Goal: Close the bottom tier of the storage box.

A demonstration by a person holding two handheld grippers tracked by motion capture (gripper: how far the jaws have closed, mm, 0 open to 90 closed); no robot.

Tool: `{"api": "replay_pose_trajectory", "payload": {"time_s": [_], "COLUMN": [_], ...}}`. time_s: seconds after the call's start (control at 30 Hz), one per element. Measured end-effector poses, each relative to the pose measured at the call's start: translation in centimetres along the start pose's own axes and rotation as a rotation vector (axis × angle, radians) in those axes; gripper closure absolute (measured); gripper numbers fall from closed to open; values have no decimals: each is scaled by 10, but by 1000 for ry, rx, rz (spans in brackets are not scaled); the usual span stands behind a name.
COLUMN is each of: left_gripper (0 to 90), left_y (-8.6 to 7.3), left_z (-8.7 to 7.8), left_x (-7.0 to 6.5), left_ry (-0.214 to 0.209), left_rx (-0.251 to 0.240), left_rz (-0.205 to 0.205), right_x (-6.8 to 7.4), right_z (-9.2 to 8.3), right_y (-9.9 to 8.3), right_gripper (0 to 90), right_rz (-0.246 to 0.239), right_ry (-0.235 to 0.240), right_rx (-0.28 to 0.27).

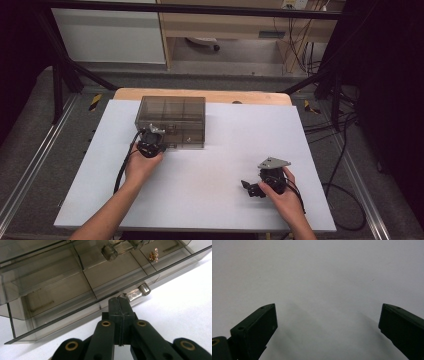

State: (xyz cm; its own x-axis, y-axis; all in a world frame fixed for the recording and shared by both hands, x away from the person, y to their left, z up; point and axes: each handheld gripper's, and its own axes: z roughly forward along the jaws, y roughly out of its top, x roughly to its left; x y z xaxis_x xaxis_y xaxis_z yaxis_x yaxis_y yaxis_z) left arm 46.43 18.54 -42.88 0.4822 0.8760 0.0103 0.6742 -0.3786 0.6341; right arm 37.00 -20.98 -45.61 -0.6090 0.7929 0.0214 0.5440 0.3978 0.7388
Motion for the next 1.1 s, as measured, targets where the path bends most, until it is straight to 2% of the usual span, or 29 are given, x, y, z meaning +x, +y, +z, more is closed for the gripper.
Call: {"api": "replay_pose_trajectory", "payload": {"time_s": [1.1], "left_gripper": [900], "left_y": [1], "left_z": [4], "left_x": [2], "left_ry": [6], "left_rx": [-21], "left_rz": [-6], "right_x": [-1], "right_z": [0], "right_y": [0], "right_gripper": [26], "right_rz": [-9], "right_ry": [-11], "right_rx": [5]}}
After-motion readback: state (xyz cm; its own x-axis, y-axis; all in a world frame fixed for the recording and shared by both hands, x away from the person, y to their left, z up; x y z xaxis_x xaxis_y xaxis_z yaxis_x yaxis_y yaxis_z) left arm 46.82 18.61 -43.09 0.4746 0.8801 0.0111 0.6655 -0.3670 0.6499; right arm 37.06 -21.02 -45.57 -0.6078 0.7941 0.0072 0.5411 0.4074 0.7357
